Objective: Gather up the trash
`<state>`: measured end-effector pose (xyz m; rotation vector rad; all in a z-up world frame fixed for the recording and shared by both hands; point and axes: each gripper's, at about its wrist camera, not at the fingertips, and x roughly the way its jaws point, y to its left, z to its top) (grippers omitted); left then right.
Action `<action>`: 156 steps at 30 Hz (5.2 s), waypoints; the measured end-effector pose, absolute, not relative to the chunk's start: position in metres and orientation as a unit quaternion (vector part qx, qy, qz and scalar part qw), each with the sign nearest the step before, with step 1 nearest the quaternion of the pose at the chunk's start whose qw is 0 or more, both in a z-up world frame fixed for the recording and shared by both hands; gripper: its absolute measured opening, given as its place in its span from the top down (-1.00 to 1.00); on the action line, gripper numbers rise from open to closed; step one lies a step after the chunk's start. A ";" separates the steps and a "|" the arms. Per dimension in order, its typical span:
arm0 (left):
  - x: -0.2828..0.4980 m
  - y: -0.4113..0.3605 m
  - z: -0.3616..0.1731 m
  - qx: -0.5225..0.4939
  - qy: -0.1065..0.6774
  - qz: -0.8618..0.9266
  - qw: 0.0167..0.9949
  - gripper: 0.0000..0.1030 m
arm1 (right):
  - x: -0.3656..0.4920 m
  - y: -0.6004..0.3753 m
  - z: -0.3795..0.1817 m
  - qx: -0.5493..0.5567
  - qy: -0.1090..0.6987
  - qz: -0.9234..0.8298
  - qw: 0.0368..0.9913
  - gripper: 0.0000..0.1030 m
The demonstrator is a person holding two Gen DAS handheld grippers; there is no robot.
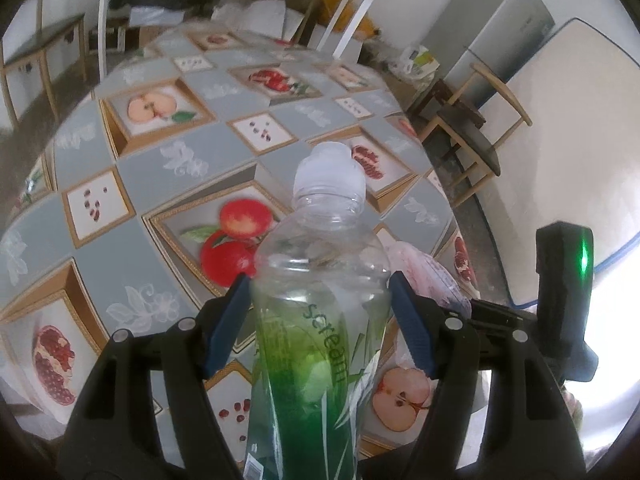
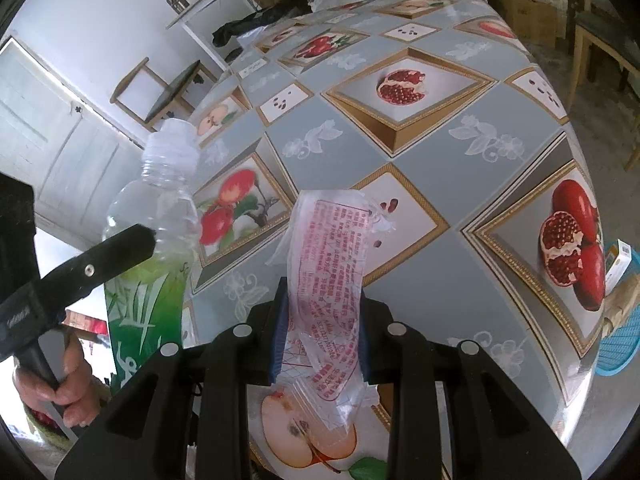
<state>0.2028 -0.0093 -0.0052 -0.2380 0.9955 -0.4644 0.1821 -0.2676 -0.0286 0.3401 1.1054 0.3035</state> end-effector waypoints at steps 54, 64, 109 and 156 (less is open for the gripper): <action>0.143 -0.052 0.076 -0.091 0.371 -0.270 0.884 -0.29 | 0.113 -0.339 0.026 0.223 0.426 0.111 0.870 0.45; 0.176 -0.199 0.110 -0.067 0.388 -0.430 0.813 -0.29 | -0.030 -0.551 0.054 0.317 0.295 -0.158 0.887 0.45; 0.197 -0.490 -0.015 0.060 0.511 -0.492 0.702 -0.64 | -0.006 -0.743 -0.241 0.506 0.387 -0.269 0.722 -0.33; -0.012 -0.137 0.075 -0.082 0.274 -0.231 0.930 -0.83 | -0.086 -0.373 0.078 0.083 0.241 -0.109 0.961 -0.87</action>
